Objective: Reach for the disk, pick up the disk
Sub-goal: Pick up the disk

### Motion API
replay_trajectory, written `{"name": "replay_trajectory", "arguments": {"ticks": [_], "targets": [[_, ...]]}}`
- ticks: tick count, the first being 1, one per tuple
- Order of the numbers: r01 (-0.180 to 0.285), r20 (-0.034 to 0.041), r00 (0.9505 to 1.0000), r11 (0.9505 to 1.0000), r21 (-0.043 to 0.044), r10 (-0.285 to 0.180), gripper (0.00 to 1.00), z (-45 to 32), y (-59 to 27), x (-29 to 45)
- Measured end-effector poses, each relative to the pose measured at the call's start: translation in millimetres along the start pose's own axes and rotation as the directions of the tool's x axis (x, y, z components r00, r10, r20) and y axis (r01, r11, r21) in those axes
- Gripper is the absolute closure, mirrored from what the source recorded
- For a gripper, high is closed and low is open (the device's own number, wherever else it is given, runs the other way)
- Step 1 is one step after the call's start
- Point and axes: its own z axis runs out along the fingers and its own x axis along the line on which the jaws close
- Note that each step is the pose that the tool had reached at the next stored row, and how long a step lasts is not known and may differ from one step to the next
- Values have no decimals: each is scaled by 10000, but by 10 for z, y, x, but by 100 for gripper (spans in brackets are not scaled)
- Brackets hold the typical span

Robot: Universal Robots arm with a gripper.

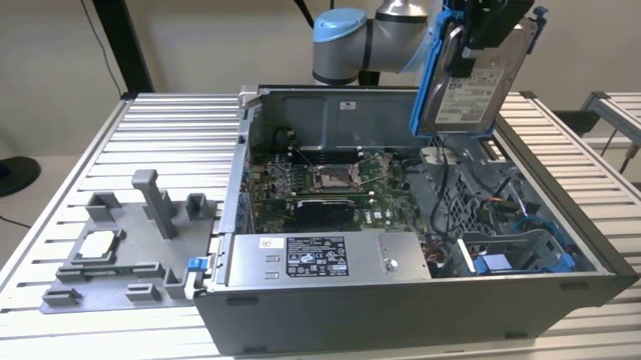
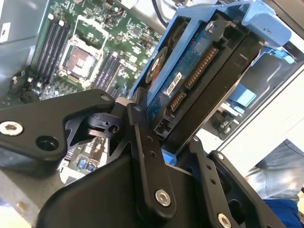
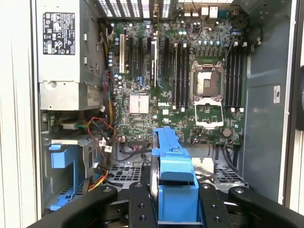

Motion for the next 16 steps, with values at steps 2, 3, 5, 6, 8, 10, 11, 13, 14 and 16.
{"name": "replay_trajectory", "arguments": {"ticks": [2, 3, 5, 6, 8, 10, 11, 13, 14, 16], "targets": [[0, 0, 10000, 10000, -4, 0, 100, 0, -1, 29], [0, -1, 10000, 10000, -6, 0, 100, 0, -2, 43], [0, 0, 10000, 10000, -11, 0, 100, 0, -4, 74], [0, 0, 10000, 10000, -13, 0, 100, 0, -5, 89], [0, -1, 10000, 10000, -17, 0, 100, 0, -6, 118], [0, -1, 10000, 10000, -22, 0, 100, -1, -8, 147], [0, 0, 10000, 10000, -25, 0, 100, -1, -9, 163], [0, 0, 10000, 10000, -30, 0, 100, -1, -12, 194], [-1, 0, 10000, 10000, -33, 1, 100, -1, -13, 211], [0, 0, 10000, 10000, -39, 0, 100, -1, -16, 242]]}}
